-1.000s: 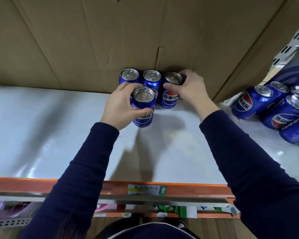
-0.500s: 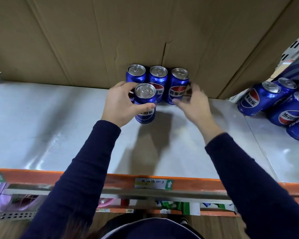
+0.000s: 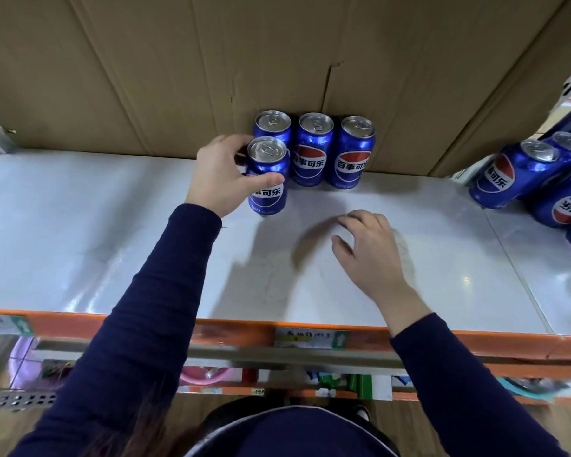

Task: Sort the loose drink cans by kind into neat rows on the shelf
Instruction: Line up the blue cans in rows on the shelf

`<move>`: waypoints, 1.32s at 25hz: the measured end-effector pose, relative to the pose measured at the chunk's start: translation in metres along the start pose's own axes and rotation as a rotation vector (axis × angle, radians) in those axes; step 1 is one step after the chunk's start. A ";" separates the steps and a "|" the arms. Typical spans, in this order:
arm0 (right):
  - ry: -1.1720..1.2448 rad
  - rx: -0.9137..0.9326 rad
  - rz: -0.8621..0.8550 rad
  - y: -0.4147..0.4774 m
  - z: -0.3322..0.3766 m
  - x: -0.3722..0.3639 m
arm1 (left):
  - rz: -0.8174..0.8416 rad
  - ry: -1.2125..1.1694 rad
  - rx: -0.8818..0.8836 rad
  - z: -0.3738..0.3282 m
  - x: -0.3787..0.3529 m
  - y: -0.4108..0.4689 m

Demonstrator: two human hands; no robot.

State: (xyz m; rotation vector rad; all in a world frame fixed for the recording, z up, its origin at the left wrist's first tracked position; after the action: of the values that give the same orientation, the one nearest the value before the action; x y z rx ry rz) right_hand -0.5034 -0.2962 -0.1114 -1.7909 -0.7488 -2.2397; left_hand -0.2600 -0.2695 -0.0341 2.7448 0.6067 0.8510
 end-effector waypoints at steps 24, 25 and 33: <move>-0.171 -0.519 -0.495 -0.043 -0.288 0.169 | 0.455 0.002 -0.264 -0.149 -0.255 -0.030; -0.170 -0.548 -0.409 -0.039 -0.307 0.174 | 0.466 0.001 -0.257 -0.156 -0.267 -0.025; -0.180 -0.493 0.000 -0.021 -0.363 0.173 | 0.348 0.096 -0.177 -0.204 -0.345 0.043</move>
State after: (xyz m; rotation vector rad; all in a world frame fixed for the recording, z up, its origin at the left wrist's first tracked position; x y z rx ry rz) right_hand -0.8706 -0.4253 -0.0063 -2.2242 -0.2241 -2.4390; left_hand -0.6227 -0.4451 -0.0252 2.6965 0.0591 1.0572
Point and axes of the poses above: each hand's wrist, its own y-axis towards the middle knuckle, its own x-axis out of the back of the hand, z = x × y, the point moved 5 cm from there along y, towards the middle knuckle, and after that the axes turned 11 degrees about -y, right-handed, at the moved point
